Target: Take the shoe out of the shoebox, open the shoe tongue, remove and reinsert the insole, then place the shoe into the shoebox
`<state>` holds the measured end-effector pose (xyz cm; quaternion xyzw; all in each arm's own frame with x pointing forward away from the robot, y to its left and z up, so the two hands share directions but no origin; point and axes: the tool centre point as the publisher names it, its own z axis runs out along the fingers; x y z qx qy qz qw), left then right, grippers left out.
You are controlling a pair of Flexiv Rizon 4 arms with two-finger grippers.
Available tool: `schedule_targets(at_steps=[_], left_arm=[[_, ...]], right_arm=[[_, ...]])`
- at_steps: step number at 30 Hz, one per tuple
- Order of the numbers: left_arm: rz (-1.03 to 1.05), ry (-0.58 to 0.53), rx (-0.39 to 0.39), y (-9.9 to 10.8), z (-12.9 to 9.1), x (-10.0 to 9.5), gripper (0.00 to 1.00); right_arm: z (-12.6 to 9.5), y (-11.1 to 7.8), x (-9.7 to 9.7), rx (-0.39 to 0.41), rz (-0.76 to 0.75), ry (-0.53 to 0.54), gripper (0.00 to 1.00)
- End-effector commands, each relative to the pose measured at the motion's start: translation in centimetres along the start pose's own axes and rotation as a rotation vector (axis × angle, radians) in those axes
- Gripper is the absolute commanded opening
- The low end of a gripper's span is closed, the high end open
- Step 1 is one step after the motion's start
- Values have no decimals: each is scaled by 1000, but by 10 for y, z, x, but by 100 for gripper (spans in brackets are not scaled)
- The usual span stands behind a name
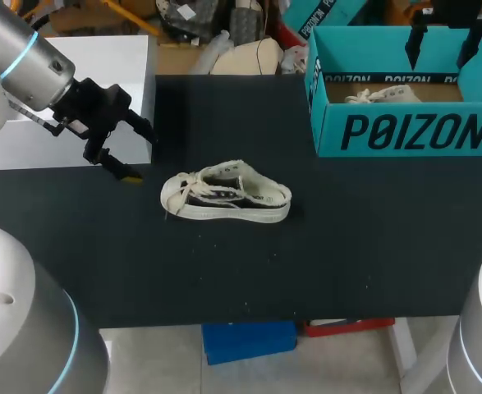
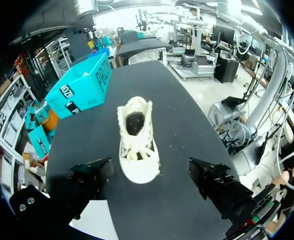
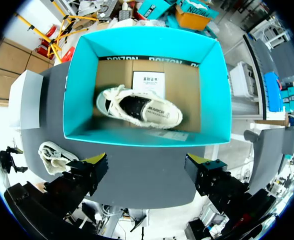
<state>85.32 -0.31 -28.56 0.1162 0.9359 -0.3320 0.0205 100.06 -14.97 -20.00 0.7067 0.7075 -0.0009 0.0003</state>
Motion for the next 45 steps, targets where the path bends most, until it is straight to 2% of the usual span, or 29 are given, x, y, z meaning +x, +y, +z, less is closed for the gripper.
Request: schedule_targets(at_steps=[1, 20, 21, 22, 23, 24, 25, 26, 28, 29, 45], left_arm=[[-18, -16, -6, 4, -3, 3, 100], [-49, -25, -15, 8, -4, 0, 100], [-49, -25, -15, 8, -4, 0, 100], [-49, -25, -15, 8, -4, 0, 100], [-49, -25, -15, 8, -4, 0, 100], [-49, -25, -15, 8, -4, 0, 100], [-49, -25, -15, 8, -4, 0, 100], [-49, -25, -15, 8, -4, 0, 100], [-49, -25, -15, 8, -4, 0, 100], [-49, -25, -15, 8, -4, 0, 100], [-49, -25, -15, 8, -4, 0, 100]], right_arm=[[0, 0, 0, 0, 1, 1, 100], [0, 0, 0, 0, 1, 1, 100], [-5, 9, 14, 11, -102, -14, 100], [-9, 15, 46, 17, -312, -34, 100], [-8, 16, 63, 58, -450, -84, 100], [-7, 12, 76, 69, -526, -102, 100], [-6, -6, 106, 51, -683, -79, 100], [-5, -23, 125, 45, -803, -103, 100], [-6, -67, 154, 2, -1031, -105, 100], [-6, -95, 170, -11, -1211, -71, 100], [-6, -95, 170, -11, -1211, -71, 100]])
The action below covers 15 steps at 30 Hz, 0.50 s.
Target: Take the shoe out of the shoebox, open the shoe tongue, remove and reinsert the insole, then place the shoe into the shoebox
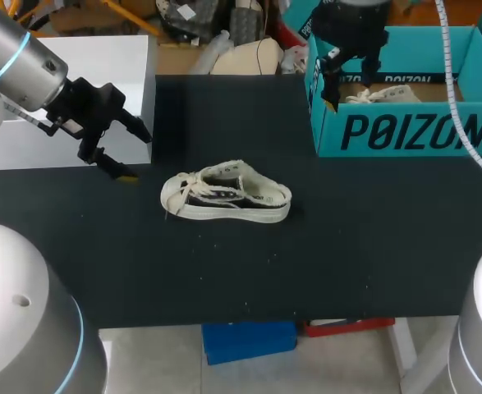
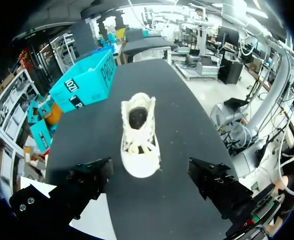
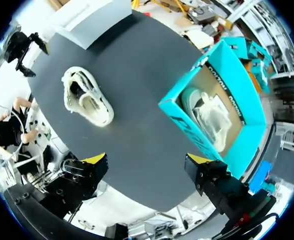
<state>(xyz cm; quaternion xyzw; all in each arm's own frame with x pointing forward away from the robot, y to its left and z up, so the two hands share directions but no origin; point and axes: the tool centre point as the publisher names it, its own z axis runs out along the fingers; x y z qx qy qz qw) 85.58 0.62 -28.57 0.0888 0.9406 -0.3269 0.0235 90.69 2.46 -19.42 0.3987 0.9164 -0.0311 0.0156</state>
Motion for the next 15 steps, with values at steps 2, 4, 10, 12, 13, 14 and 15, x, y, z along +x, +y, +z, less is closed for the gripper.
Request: schedule_targets(at_steps=[2, 4, 10, 12, 13, 14, 15], left_arm=[[1, -3, -1, 1, 1, 0, 100], [1, -3, -1, 1, 1, 0, 100], [1, -3, -1, 1, 1, 0, 100], [1, -3, -1, 1, 1, 0, 100], [1, -3, -1, 1, 1, 0, 100], [1, -3, -1, 1, 1, 0, 100], [1, -3, -1, 1, 1, 0, 100]], right_arm=[[1, -5, -2, -39, -461, -24, 100], [5, 14, 11, -22, -621, 33, 100], [10, 13, 74, -73, -811, 103, 100], [12, 6, 94, -79, -846, 101, 100], [12, 3, 104, -107, -852, 98, 100], [12, 1, 111, -110, -849, 91, 100], [13, -3, 120, -114, -853, 84, 100]])
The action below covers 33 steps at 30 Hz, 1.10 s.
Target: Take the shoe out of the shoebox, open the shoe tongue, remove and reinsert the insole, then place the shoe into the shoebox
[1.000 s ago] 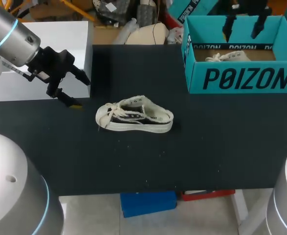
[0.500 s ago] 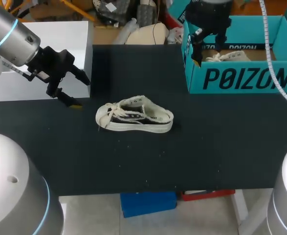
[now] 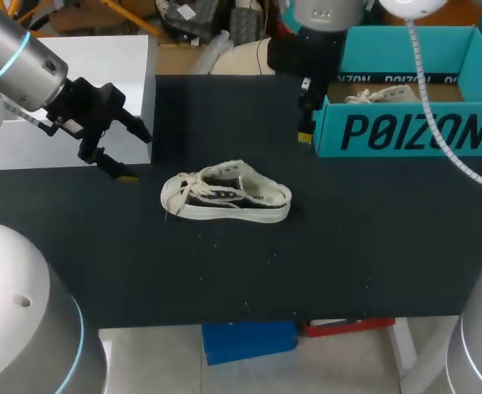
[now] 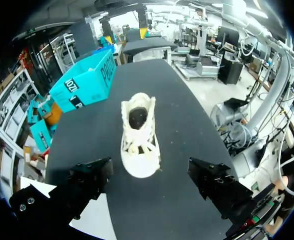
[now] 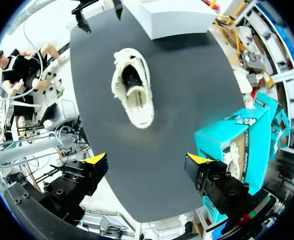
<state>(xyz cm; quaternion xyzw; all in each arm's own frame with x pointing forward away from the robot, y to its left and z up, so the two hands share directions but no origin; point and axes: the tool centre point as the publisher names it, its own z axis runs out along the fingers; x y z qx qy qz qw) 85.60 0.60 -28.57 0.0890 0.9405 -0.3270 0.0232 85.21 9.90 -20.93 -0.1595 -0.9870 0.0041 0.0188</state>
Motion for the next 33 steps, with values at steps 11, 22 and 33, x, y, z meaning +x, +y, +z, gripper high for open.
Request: schedule_targets(at_steps=[11, 22, 33], left_arm=[[1, -3, -1, 1, 1, 1, 100], [1, -3, -1, 1, 1, 1, 100], [1, -3, -1, 1, 1, 1, 100]], right_arm=[[8, 3, 47, -24, -351, -22, 100], [25, -10, 34, -296, -200, 1, 100], [56, 5, 24, -650, -216, -116, 100]])
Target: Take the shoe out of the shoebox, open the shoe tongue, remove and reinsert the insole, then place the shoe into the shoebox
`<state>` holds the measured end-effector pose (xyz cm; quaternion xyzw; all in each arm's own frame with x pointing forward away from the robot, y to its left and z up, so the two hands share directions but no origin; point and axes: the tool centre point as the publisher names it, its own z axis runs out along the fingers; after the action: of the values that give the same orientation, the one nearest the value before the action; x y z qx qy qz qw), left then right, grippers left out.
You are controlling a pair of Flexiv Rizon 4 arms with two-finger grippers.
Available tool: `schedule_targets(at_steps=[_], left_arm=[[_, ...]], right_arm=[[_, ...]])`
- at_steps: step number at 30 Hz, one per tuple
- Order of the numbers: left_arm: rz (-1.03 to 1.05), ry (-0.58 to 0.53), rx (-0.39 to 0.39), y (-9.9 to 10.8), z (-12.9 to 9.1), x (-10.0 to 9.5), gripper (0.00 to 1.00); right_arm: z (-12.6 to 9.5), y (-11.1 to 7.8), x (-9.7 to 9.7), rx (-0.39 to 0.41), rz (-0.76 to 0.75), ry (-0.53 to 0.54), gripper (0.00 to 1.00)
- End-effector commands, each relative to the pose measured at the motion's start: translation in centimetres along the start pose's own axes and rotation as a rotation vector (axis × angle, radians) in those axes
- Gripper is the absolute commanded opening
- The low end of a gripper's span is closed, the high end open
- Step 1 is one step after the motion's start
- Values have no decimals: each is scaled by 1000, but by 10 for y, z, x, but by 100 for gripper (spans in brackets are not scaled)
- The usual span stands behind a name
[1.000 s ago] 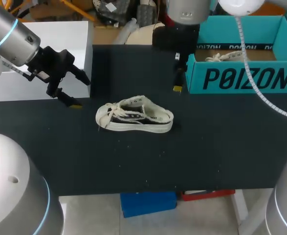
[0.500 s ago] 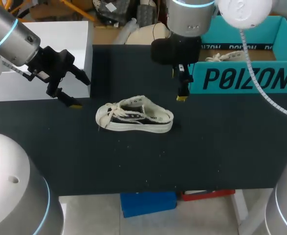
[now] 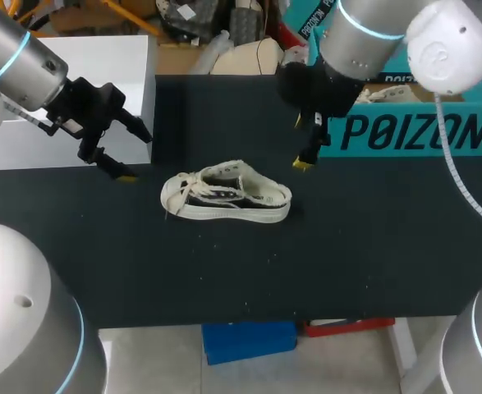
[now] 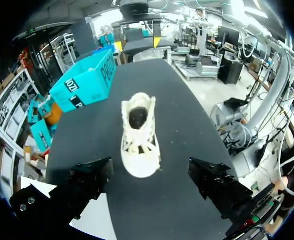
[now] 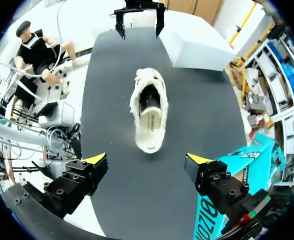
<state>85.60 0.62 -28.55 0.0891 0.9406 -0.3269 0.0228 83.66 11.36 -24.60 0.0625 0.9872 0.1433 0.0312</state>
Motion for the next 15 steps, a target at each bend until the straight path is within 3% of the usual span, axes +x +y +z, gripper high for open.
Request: schedule_targets(at_steps=[1, 15], left_arm=[[1, -4, -1, 1, 2, 1, 100], [1, -4, -1, 1, 2, 1, 100]], right_arm=[[20, -9, 7, -341, -13, -91, 100], [23, -11, 8, -356, -2, -75, 100]])
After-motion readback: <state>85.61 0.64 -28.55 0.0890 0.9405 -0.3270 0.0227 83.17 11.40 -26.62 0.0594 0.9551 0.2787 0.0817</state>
